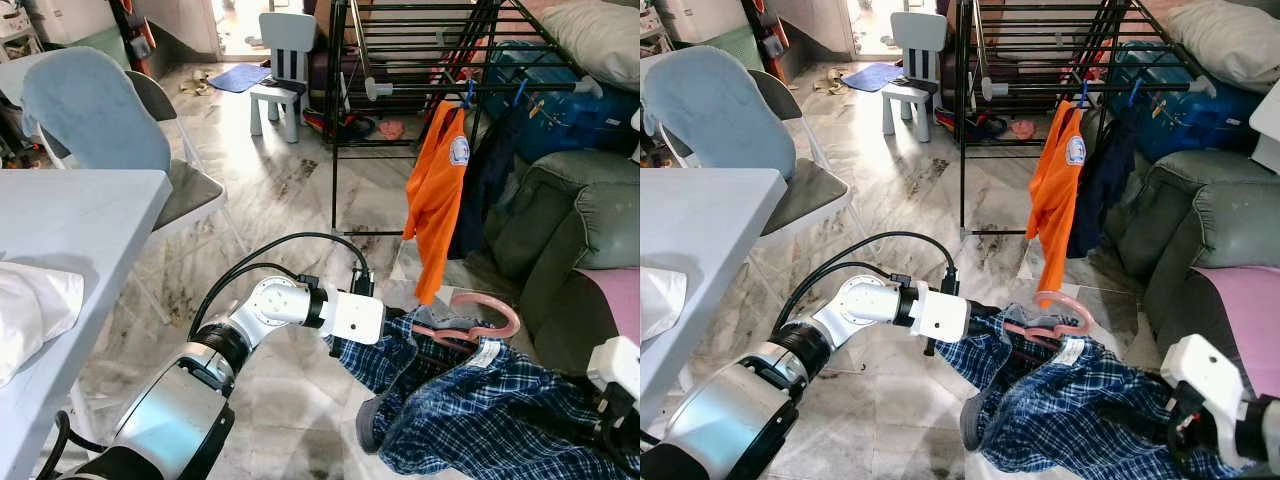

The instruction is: Hang hanger

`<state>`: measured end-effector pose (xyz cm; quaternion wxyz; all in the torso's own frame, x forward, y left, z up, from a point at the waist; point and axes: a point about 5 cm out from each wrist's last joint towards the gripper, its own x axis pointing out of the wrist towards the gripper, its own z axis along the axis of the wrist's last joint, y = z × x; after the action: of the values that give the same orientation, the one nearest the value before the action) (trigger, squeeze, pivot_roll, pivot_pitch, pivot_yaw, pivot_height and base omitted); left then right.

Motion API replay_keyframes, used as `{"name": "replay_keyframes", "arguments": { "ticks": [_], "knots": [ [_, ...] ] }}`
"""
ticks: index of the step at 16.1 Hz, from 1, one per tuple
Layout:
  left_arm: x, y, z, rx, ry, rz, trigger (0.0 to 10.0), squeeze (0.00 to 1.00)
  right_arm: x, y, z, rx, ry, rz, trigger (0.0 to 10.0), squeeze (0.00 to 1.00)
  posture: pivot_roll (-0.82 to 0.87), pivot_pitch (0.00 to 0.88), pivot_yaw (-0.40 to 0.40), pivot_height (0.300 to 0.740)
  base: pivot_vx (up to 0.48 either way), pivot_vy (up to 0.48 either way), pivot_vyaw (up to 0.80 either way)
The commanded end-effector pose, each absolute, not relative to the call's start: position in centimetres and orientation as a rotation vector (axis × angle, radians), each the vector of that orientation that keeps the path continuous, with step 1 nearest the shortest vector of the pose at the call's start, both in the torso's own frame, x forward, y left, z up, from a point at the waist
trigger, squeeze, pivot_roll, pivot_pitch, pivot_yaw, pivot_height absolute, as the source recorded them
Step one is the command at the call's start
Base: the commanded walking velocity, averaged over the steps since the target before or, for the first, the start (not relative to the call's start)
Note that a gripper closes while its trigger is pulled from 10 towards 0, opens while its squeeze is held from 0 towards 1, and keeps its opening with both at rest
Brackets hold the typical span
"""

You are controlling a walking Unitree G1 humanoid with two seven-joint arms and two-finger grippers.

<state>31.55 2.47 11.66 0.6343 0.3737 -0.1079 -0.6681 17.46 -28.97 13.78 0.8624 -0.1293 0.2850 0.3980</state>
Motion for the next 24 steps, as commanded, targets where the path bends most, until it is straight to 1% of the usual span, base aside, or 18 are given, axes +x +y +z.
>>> {"name": "replay_keyframes", "arguments": {
  "ticks": [1,4,12,19,20,21,22,23,24],
  "knots": [
    [31.9,2.2,12.5,0.856,-0.278,-1.51,0.0,0.0,17.3,-28.6,13.7,-0.263,0.601,0.871,0.0,0.0,-0.07,0.0,0.003,0.74,0.0,0.0,0.0],
    [32.1,2.1,12.6,0.851,-0.275,-1.494,0.0,0.0,16.8,-28.5,12.9,-0.232,0.622,0.88,0.0,0.0,-0.07,0.0,0.0,0.74,0.0,0.0,0.0],
    [32.2,1.8,12.8,0.85,-0.276,-1.489,0.0,0.0,16.6,-28.2,12.6,-0.2,0.615,0.865,0.0,0.0,-0.08,0.0,0.0,0.74,0.0,0.0,0.0],
    [32.5,2.5,12.6,0.861,-0.255,-1.451,0.0,0.0,16.6,-27.4,11.8,-0.176,0.592,0.848,0.0,0.0,-0.07,0.0,-0.001,0.74,0.0,0.0,0.0],
    [32.5,2.6,12.5,0.862,-0.252,-1.443,2.5,0.0,16.5,-27.3,11.6,-0.173,0.589,0.844,0.0,0.0,-0.07,0.0,0.0,0.74,0.0,0.0,0.0],
    [32.7,2.7,12.4,0.824,-0.217,-1.438,10.0,0.0,16.6,-27.2,11.6,-0.176,0.582,0.836,0.0,0.0,-0.07,0.0,0.004,0.74,0.0,0.0,0.0],
    [32.8,2.8,12.5,0.784,-0.206,-1.42,10.0,1.0,16.7,-27.2,11.5,-0.192,0.577,0.821,0.0,0.0,-0.08,0.0,0.007,0.74,0.0,0.0,0.0],
    [32.9,2.8,12.6,0.789,-0.221,-1.4,10.0,1.0,16.8,-27.0,11.5,-0.205,0.566,0.805,0.0,0.0,-0.08,0.0,0.011,0.74,0.0,0.0,0.0],
    [32.7,2.8,12.2,0.728,-0.195,-1.395,10.0,1.0,17.0,-26.6,11.5,-0.206,0.536,0.766,0.0,0.0,-0.08,0.0,0.015,0.74,0.0,0.0,0.0]
  ]
}}
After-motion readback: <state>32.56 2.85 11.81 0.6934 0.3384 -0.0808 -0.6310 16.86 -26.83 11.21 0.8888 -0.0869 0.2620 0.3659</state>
